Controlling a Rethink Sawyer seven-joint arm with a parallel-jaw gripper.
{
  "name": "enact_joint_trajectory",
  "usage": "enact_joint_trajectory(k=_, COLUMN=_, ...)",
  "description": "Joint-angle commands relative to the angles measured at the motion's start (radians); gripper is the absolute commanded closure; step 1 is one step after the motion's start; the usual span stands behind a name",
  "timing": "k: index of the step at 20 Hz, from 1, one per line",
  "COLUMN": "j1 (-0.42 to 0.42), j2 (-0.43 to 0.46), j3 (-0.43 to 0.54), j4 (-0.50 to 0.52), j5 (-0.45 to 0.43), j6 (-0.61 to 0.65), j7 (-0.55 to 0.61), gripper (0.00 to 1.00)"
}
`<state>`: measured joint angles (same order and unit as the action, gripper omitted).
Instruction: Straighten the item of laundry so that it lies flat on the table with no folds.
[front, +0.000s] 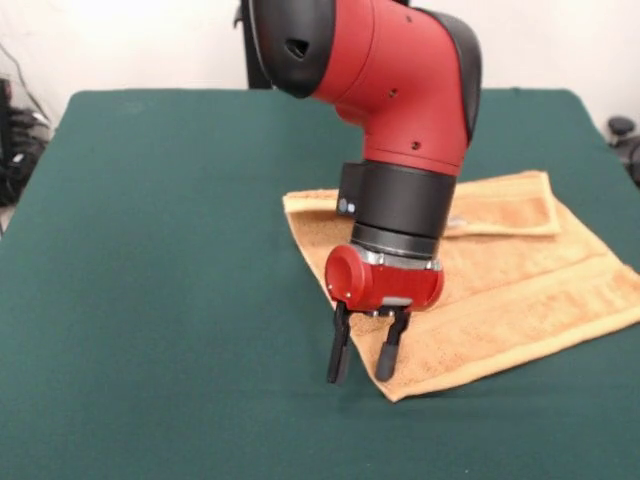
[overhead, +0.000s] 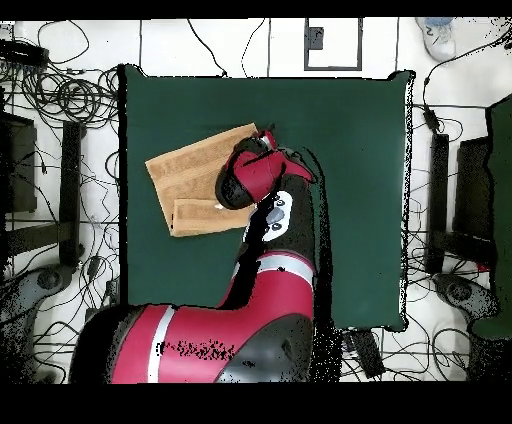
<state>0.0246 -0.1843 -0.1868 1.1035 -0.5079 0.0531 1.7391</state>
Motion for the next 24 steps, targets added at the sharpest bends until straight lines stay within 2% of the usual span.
enact_joint_trajectory(k=1, j1=-0.008, j2=0.111, j3=0.036, j4=-0.021, j5=-0.045, j6=-0.012, j7=0.054, gripper=0.0)
enact_joint_trajectory(k=14, j1=-0.027, j2=0.118, j3=0.056, j4=-0.031, j5=-0.078, j6=-0.066, j7=0.038, gripper=0.0)
enact_joint_trajectory(k=17, j1=-0.072, j2=0.126, j3=0.109, j4=-0.037, j5=-0.129, j6=-0.133, j7=0.018, gripper=0.0)
enact_joint_trajectory(k=24, j1=-0.169, j2=0.111, j3=0.24, j4=-0.03, j5=-0.242, j6=-0.109, j7=-0.033, gripper=0.0)
